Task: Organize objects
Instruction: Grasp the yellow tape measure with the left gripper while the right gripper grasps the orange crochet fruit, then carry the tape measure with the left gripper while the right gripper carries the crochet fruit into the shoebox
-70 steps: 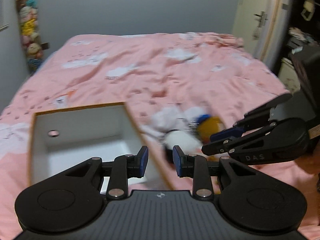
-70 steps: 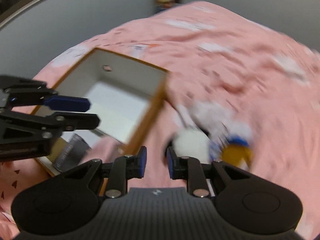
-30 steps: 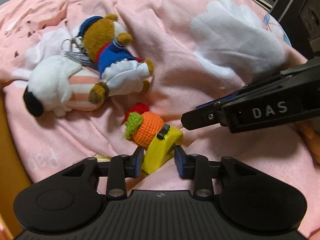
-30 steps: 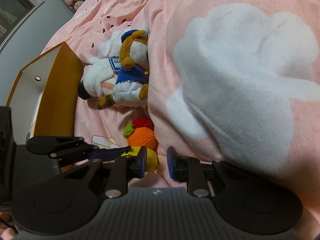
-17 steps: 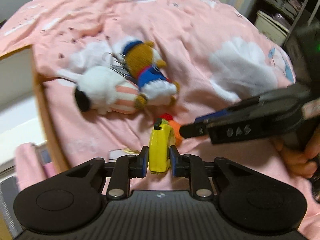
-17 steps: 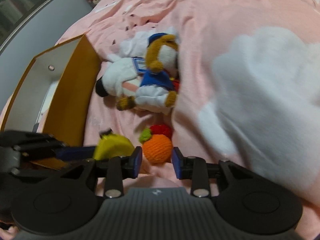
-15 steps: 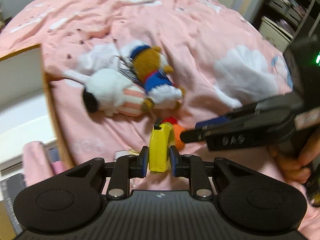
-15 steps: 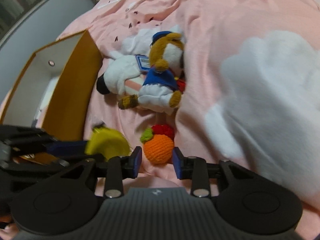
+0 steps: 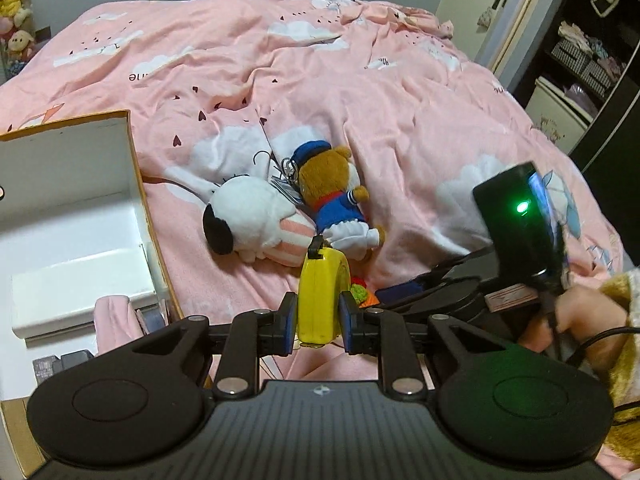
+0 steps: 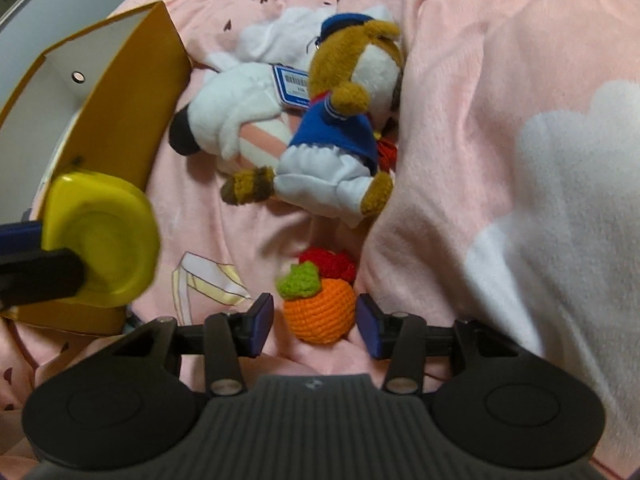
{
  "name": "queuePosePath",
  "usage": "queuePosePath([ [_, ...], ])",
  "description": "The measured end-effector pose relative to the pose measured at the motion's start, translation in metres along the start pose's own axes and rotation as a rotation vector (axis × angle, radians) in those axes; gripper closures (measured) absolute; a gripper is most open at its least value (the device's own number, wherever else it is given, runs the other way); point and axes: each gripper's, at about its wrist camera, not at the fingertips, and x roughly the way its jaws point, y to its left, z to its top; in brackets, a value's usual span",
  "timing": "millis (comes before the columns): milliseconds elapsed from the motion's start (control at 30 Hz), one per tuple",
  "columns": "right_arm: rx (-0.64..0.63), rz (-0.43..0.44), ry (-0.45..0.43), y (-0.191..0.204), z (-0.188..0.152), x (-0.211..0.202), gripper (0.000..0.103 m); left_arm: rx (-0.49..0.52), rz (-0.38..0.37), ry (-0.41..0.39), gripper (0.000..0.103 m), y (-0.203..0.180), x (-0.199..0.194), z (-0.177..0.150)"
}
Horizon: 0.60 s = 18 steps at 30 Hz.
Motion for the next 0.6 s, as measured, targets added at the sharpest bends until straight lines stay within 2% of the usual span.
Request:
queuePosePath([
  [133, -0.004, -0.015, 0.022, 0.001, -0.001, 0.006, 0.06, -0.02, -0.005, -0.022, 0.079, 0.003, -0.013, 0.001],
  [300, -0.021, 0.005, -0.056, 0.006, -0.005, -0.016, 0.061, -0.041, 0.015, -0.051, 0.079, 0.013, -0.045, 0.001],
  [467, -0.09, 0.093, -0.175, 0.027, -0.003, -0.059, 0.061, -0.07, 0.104, -0.06, 0.079, 0.041, -0.087, 0.003],
  [600, -0.162, 0.203, -0.248, 0.054, 0.01, -0.089, 0.061, -0.067, 0.215, -0.034, 0.079, 0.064, -0.11, 0.006],
])
